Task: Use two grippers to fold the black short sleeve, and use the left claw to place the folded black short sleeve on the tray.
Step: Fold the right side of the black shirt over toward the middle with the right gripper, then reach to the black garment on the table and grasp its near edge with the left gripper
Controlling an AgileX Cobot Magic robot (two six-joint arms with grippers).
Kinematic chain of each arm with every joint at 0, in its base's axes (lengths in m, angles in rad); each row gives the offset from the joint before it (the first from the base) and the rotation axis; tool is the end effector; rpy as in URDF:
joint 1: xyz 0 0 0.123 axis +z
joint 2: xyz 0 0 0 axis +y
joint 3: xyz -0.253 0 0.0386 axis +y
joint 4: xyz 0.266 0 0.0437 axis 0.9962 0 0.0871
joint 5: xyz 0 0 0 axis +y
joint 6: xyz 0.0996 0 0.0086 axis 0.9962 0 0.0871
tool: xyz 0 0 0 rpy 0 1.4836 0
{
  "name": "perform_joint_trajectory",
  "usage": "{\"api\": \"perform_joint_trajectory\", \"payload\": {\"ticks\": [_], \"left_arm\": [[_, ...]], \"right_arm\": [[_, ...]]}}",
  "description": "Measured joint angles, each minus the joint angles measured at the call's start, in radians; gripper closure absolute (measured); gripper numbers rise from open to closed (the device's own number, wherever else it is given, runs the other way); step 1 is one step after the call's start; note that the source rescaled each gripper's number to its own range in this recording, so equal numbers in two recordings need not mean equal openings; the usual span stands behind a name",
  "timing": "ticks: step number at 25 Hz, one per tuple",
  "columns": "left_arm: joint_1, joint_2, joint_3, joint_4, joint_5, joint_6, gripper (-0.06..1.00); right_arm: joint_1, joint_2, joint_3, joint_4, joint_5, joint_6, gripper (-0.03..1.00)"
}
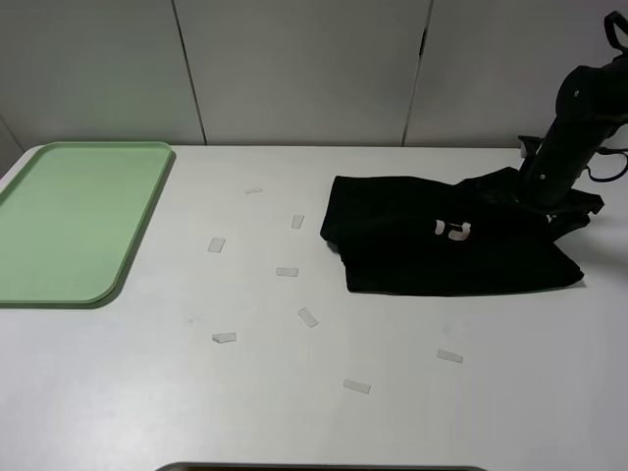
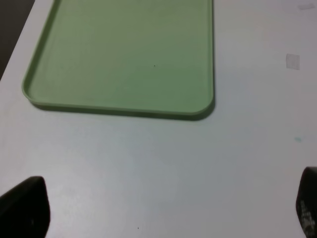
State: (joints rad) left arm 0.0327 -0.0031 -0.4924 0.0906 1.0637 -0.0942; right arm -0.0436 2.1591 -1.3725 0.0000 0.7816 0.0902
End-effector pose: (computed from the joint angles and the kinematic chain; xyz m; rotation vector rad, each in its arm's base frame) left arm 0.0482 0.0095 0.2797 -0.1340 2.0448 0.0703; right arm 0.3998 -0.0174 0.0550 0.2040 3.0450 0.0032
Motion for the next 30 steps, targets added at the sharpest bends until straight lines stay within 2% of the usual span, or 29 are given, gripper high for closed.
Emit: {"api": "perform_joint_trajectory", "payload": {"ticks": [8, 17, 30], "left_arm": [[0.0, 0.0, 0.0, 0.0, 0.0, 0.0, -0.05], [0.0, 0.0, 0.0, 0.0, 0.0, 0.0, -0.05], [0.0, 0.0, 0.0, 0.0, 0.0, 0.0, -0.05]], "right_arm": [[0.0, -0.036, -0.001, 0.0, 0.014, -0.014, -0.03], [0.0, -0.285, 0.003, 0.0, 0.08, -0.015, -0.03], [0.0, -0.515, 0.003, 0.0, 0.325, -0.064, -0.03]]}}
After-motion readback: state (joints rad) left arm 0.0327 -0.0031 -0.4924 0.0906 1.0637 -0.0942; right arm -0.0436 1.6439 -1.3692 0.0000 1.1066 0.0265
